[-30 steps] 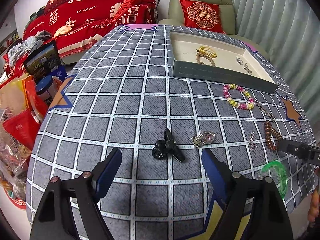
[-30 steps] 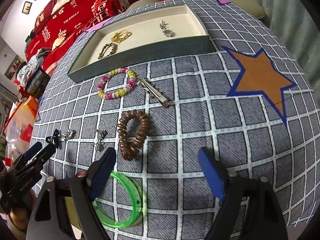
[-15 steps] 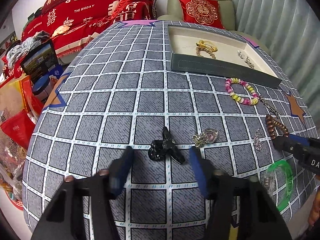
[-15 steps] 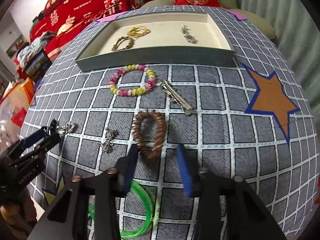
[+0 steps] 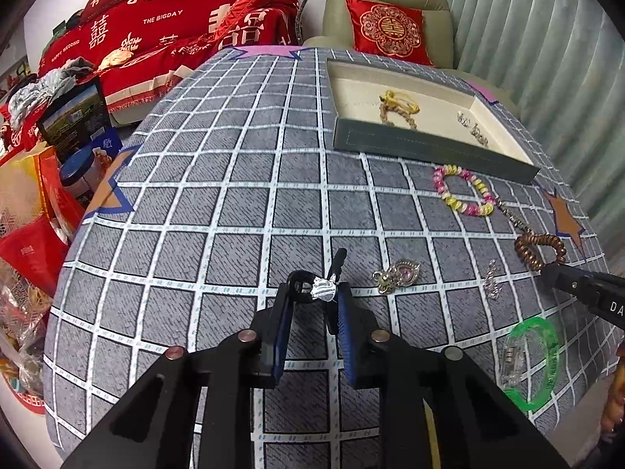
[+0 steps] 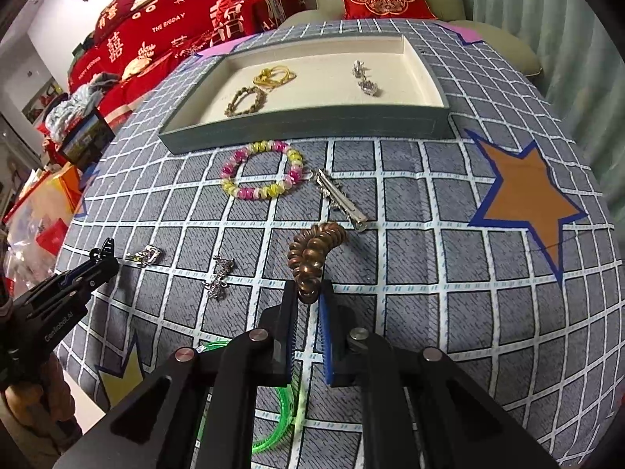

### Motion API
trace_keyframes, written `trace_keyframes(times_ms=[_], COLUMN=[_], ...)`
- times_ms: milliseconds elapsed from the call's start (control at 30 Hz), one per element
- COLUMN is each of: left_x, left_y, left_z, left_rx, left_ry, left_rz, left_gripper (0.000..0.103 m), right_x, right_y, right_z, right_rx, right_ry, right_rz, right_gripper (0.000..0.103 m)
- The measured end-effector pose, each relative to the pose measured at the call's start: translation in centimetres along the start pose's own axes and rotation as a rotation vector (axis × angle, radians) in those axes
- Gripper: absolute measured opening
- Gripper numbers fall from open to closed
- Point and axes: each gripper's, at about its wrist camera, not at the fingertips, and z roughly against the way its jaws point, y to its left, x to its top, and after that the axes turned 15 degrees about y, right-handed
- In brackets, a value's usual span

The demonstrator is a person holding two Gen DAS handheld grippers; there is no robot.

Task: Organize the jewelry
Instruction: 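Grasp a silver charm with the left gripper while the right grasps the brown bead bracelet, then carry the silver charm and brown bead bracelet over the white tray with both grippers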

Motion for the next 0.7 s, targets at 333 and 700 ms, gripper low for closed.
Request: trace_keyframes(times_ms=[333, 700], left_x=[1.8, 5.2], left_y=[-1.3, -3.7], left_z=[4.0, 6.9], left_rx=[-0.025, -0.069], left_ry=[-0.077, -0.107], left_rz=[-0.039, -0.079], left_gripper=[0.031, 0.031], right_x=[1.1, 3.9], right_y=[-0.6, -2.0], right_z=[3.7, 6.4], right_rx=[0.021, 0.071], right_ry=[-0.082, -0.131], right_rz=[0.021, 0.006], right_gripper=[0.011, 0.011])
